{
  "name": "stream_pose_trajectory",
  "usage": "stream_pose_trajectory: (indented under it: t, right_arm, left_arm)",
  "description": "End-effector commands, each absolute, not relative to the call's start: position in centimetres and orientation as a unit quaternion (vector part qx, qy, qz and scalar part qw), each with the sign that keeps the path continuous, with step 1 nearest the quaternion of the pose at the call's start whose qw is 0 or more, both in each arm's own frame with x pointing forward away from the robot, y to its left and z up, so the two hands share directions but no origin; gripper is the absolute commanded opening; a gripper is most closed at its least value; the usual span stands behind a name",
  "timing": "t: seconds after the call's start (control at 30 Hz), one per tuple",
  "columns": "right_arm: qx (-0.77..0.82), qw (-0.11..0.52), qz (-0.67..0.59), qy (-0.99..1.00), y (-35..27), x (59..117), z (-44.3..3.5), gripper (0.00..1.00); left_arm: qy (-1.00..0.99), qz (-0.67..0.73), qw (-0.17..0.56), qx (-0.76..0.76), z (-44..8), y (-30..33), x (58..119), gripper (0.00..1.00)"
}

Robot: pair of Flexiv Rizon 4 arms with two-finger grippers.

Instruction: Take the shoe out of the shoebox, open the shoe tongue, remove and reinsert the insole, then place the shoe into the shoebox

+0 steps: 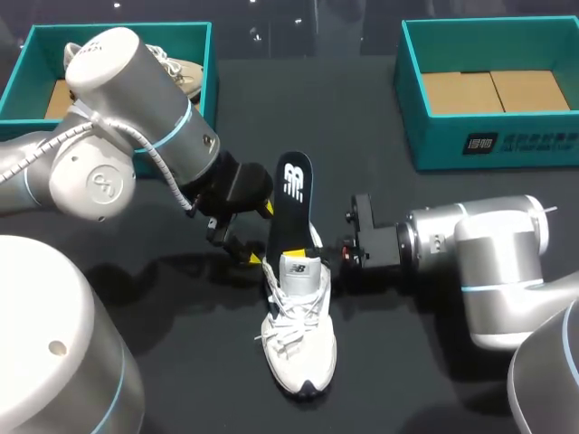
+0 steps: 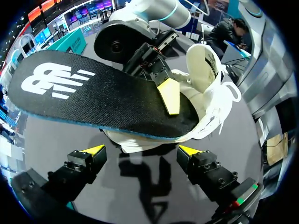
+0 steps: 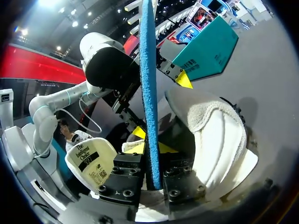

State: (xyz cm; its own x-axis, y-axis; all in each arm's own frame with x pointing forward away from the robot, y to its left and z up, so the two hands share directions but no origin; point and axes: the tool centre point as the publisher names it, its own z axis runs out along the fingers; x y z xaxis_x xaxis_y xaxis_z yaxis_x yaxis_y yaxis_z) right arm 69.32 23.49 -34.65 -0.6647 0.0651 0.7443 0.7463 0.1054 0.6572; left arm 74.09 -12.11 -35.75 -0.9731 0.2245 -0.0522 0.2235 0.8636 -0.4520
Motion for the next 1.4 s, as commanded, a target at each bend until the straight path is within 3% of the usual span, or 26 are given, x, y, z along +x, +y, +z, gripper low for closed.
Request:
stream_pose_trajectory:
  t: [0.03,0.2,0.83,1.03,1.13,1.4]
  right_arm:
    - [-0.286,0.285,-0.601,-0.689,23.3,69.5,-34.6,0.24]
    - [-0.276,0.281,-0.603,-0.694,23.3,69.9,-33.9,0.30]
    - [-0.253,0.269,-0.589,-0.720,23.3,72.0,-30.7,0.29]
    - [-0.268,0.280,-0.572,-0.723,23.3,73.4,-30.3,0.17]
    - [-0.281,0.293,-0.564,-0.719,23.3,73.7,-30.6,0.00]
    - [-0.301,0.319,-0.560,-0.703,23.2,72.7,-32.8,0.00]
  left_arm:
    - [-0.965,0.234,0.000,-0.116,-35.7,-12.0,74.0,1.00]
    - [-0.965,0.234,0.000,-0.116,-35.7,-12.0,74.0,1.00]
    - [-0.965,0.234,0.000,-0.116,-35.7,-12.0,74.0,1.00]
    - [-0.965,0.234,0.000,-0.116,-35.7,-12.0,74.0,1.00]
    - [-0.965,0.234,0.000,-0.116,-35.7,-12.0,74.0,1.00]
    - [-0.965,0.234,0.000,-0.116,-35.7,-12.0,74.0,1.00]
